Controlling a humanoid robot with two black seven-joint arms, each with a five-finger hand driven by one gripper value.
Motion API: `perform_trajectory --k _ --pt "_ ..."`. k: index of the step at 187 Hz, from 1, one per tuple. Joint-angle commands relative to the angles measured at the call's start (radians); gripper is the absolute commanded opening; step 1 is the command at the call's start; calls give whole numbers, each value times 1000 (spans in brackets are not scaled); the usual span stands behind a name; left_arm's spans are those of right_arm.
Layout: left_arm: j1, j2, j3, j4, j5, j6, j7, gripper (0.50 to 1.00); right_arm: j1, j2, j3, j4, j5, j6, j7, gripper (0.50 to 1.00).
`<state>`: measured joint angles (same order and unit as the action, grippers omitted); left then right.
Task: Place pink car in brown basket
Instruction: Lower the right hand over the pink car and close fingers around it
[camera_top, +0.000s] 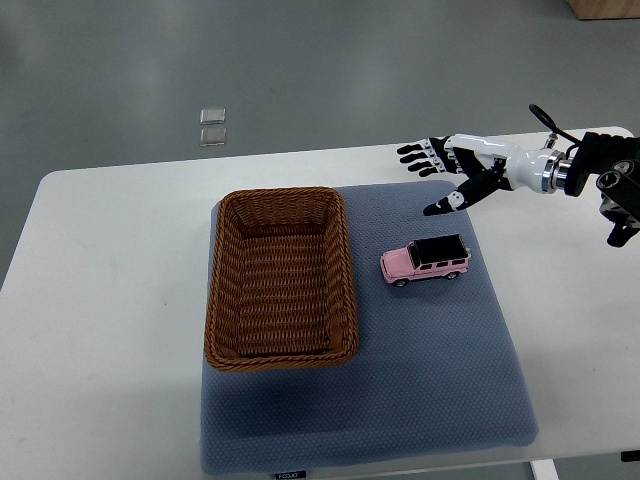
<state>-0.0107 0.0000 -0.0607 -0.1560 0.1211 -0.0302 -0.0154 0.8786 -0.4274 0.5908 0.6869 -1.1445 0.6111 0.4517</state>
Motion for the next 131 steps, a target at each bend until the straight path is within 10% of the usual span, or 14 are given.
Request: perform_trajectory --k 1,131 --pt "0 0 -1 0 0 0 0 1000 2 -11 -62 34 -50 0 36 917" --pt "0 0 1 0 0 0 0 1000 13 -50 -261 39 -199 -202 51 915"
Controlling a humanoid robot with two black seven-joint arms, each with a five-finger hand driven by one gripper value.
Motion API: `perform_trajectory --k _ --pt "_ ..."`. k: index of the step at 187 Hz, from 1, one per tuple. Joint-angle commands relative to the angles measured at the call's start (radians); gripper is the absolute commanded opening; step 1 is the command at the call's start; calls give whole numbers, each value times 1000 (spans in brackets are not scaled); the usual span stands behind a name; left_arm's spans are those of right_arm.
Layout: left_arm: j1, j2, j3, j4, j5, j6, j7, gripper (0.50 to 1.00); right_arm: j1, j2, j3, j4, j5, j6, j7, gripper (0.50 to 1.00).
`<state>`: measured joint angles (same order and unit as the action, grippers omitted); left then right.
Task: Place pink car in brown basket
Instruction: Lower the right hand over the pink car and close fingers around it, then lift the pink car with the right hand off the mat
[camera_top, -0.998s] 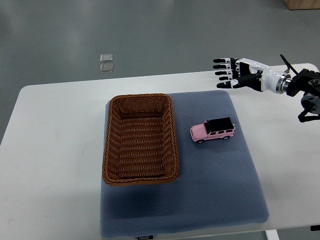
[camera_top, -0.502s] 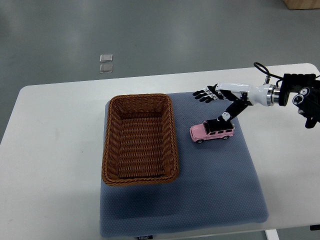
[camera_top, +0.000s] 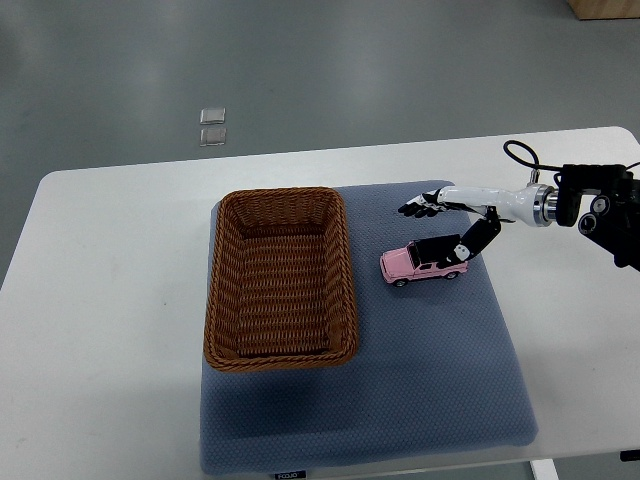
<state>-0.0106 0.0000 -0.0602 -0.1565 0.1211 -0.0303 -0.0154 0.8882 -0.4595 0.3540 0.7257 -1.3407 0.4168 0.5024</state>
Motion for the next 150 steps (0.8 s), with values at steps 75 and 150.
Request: perform_trajectory --k 75,150 --pt "0 0 0 0 0 0 0 1000 17 -16 -115 0 -17 -110 34 909" --pt "0 0 0 0 0 0 0 1000 11 -18 -144 0 -17 -179 50 764"
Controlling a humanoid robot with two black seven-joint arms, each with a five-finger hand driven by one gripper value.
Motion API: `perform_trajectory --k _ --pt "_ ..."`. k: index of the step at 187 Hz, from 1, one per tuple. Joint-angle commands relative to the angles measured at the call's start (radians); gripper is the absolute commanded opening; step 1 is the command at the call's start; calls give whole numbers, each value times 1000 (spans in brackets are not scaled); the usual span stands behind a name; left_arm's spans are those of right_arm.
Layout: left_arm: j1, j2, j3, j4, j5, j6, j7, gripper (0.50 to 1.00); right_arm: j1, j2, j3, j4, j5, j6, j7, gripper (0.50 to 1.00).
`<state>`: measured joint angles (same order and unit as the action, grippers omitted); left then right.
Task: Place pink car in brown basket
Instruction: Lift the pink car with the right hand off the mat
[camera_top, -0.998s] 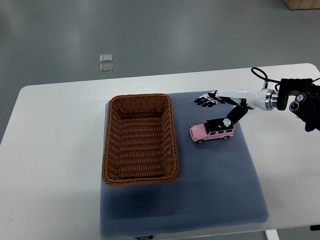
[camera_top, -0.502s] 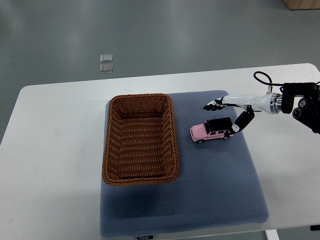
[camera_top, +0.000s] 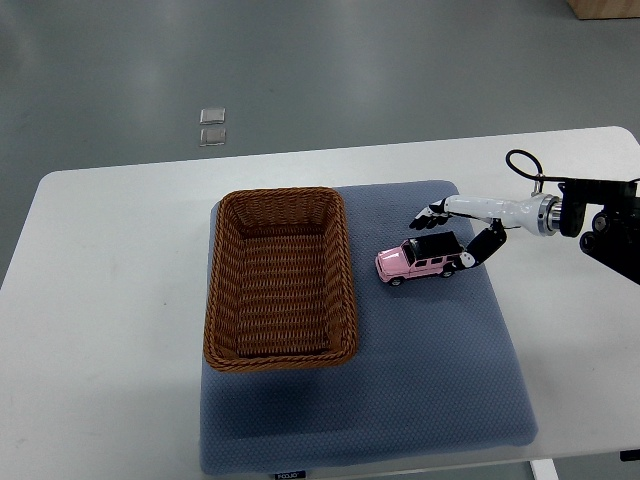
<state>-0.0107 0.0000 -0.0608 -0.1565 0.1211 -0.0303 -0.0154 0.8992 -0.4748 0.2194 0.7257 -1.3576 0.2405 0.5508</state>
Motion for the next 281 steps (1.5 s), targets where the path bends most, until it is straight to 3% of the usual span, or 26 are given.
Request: perform_trajectory --k 1,42,66,100,234,281 --pt "0 0 1 0 0 0 0 1000 0 -2 -9 0 0 -3 1 764" --pt "0 0 1 0 0 0 0 1000 0 -1 -25 0 0 -7 1 662" --pt "0 0 1 0 0 0 0 1000 3 -2 -29 0 0 -7 1 646" --pt "0 0 -1 0 0 0 0 1000 6 -4 -32 0 0 -9 1 500" --pt "0 0 -1 0 0 0 0 1000 6 -8 18 -11 18 -37 3 500" --pt "0 0 -1 0 0 1 0 1000 67 -7 28 -19 18 -30 3 500"
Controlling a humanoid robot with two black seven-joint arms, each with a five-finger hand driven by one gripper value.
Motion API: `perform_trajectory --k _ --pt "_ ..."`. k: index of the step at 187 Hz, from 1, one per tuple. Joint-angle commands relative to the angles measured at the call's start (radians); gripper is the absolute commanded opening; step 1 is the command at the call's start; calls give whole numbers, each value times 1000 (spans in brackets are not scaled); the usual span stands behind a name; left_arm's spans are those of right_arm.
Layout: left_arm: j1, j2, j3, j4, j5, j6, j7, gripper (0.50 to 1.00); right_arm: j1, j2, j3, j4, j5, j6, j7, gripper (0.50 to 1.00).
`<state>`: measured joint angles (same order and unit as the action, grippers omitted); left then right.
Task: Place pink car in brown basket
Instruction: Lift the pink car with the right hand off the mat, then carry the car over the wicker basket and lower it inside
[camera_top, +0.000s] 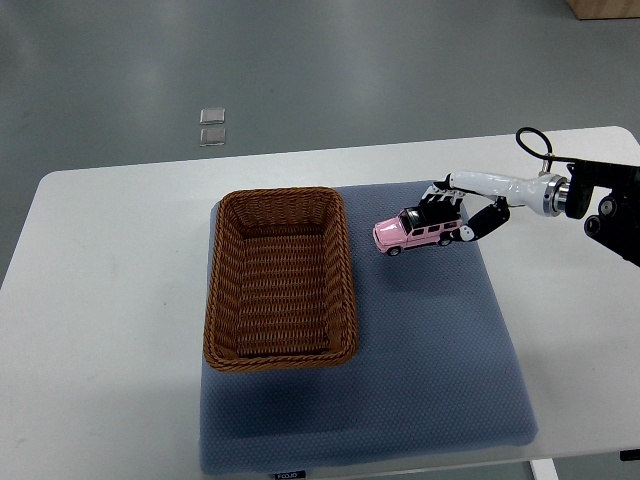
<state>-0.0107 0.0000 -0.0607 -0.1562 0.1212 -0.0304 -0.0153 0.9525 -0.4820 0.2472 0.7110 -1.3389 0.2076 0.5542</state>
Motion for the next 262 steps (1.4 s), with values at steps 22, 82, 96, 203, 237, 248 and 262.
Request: perform_trajectory --k 22,82,96,203,237,248,262 --pt "0 0 -1 0 0 0 0 1000 32 14 1 -18 1 4 0 500" --pt "0 0 -1 0 0 0 0 1000 28 114 60 -7 52 -45 -2 500" --pt "0 0 1 0 0 1 0 1000 32 148 61 -4 52 -60 -2 500" --pt "0 0 -1 0 0 0 0 1000 91 338 -28 -2 -20 -126 -17 500" --pt "0 0 1 0 0 0 0 1000 92 338 -88 -4 -22 -146 -17 500" --pt "0 0 -1 0 0 0 0 1000 92 338 -91 -4 -20 -148 -17 500" --pt "0 0 1 0 0 1 0 1000 92 338 -89 -4 -20 -148 -17 500"
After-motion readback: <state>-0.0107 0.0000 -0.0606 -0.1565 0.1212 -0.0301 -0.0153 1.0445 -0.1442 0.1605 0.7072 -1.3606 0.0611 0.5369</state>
